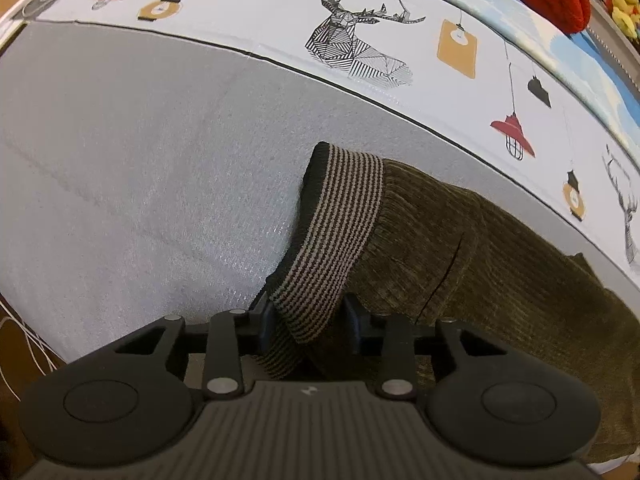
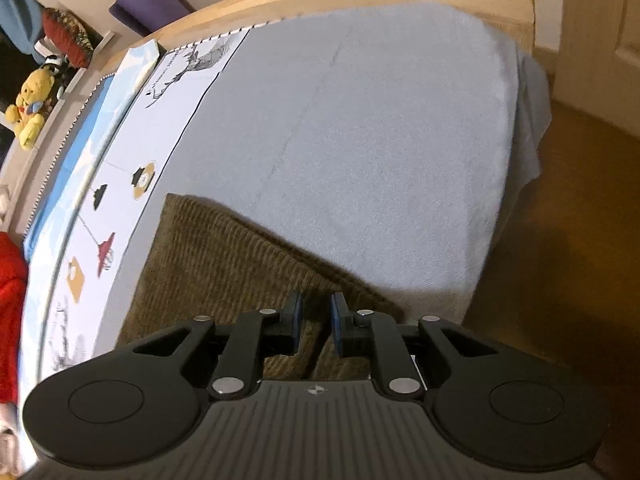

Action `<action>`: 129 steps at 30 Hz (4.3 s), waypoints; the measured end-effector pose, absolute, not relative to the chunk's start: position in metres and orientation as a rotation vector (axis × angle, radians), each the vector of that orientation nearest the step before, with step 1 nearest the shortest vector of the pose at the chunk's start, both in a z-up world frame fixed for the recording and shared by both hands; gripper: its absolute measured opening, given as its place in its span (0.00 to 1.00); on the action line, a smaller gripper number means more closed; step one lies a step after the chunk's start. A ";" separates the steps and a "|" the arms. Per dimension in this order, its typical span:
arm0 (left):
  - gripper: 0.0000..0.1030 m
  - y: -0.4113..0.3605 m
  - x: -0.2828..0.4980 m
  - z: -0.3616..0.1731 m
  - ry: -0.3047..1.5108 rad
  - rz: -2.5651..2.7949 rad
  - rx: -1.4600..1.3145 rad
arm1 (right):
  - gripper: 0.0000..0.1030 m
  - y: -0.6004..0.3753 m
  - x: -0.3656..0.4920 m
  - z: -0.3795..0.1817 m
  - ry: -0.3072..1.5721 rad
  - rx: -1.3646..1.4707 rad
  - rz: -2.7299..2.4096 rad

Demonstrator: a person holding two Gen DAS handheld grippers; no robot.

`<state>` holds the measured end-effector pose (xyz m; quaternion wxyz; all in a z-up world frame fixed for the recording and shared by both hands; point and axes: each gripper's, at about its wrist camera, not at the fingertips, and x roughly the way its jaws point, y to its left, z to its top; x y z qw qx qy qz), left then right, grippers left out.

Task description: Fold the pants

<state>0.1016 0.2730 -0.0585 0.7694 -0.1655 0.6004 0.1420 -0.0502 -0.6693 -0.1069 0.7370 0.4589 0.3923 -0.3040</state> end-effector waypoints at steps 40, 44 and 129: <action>0.82 0.310 0.082 -0.049 1.228 0.223 -0.407 | 0.41 -0.671 -0.057 -0.108 0.995 0.964 -0.818; 0.87 0.308 0.092 -0.069 1.244 0.225 -0.387 | 0.50 -0.670 -0.053 -0.120 0.990 1.042 -0.783; 0.32 0.224 0.130 -0.054 1.173 0.098 0.017 | 0.45 -0.123 0.234 -0.087 1.261 0.176 0.646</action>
